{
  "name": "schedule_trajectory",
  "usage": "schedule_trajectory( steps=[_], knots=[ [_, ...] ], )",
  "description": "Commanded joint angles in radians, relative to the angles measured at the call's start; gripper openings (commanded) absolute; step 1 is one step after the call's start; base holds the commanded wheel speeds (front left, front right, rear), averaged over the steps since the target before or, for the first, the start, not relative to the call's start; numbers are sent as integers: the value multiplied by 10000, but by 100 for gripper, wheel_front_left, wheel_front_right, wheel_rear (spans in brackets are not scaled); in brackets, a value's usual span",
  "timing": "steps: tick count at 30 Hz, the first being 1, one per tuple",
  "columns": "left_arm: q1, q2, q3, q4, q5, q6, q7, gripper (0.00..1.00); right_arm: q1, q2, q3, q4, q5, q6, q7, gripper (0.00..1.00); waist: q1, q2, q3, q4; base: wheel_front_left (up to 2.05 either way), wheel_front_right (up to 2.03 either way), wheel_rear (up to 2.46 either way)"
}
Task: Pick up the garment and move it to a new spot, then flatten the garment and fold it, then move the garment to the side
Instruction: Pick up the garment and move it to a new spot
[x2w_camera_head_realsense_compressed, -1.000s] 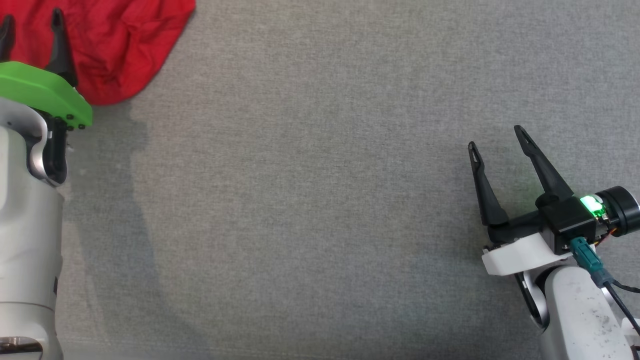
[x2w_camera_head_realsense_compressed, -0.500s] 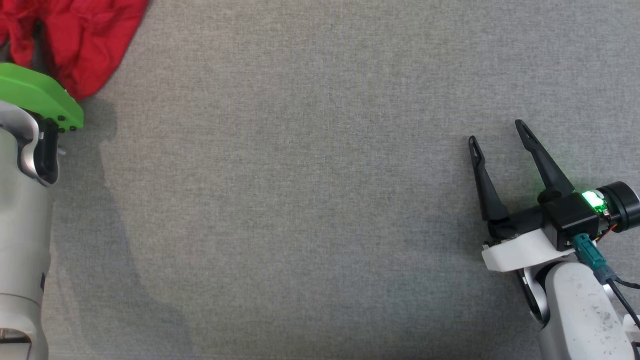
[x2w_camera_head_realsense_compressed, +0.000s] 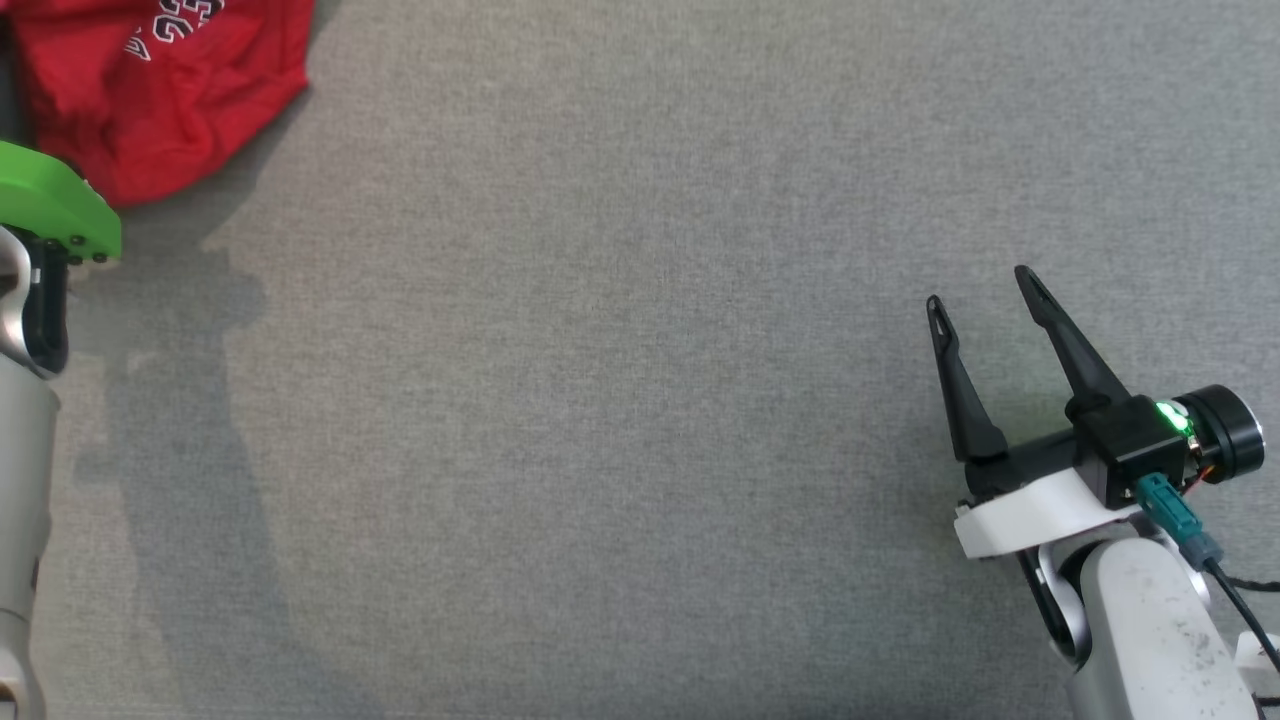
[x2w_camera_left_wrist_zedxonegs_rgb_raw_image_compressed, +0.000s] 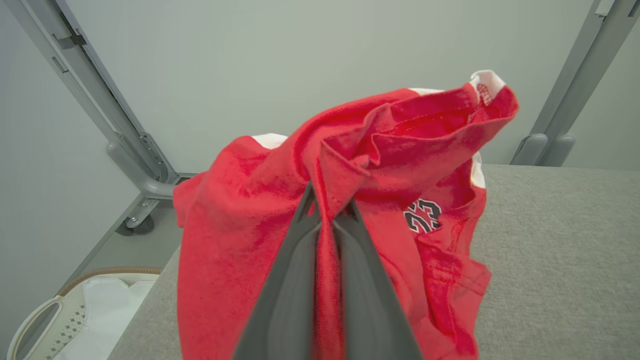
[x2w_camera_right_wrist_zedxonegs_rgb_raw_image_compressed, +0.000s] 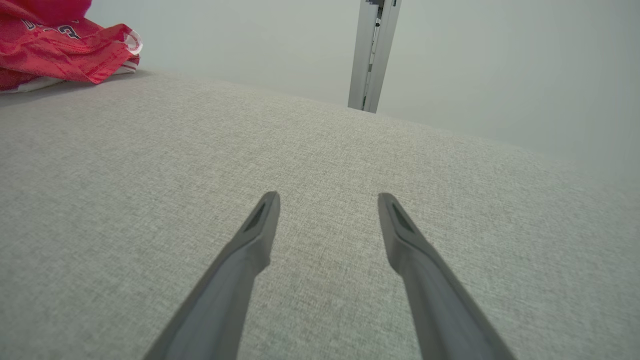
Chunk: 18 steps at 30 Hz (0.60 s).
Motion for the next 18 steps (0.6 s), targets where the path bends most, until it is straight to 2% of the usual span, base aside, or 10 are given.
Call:
schedule_trajectory(
  steps=[1, 10, 14, 18],
  knots=[
    [66, 164, -16, -143, 180, 37, -110, 0, 204, -38, 12, 61, 131, -10, -49, 100, -1, -1, -651, -35, 0, 0, 0],
    [63, 277, -540, -1382, 755, 131, -44, 0, 704, -38, 71, 364, 719, -10, -49, 100, -1, -1, -2225, -463, 0, 0, 0],
    [226, -140, -887, -2082, 868, 183, 171, 0, 975, -40, 77, 482, 942, -10, -49, 100, -1, -1, -2822, -751, 0, 0, 0],
    [533, -831, -1265, -2769, 774, 269, 443, 0, 1236, -38, 4, 522, 1114, -10, -49, 100, -1, -1, -3223, -1093, 0, 0, 0]
  ],
)
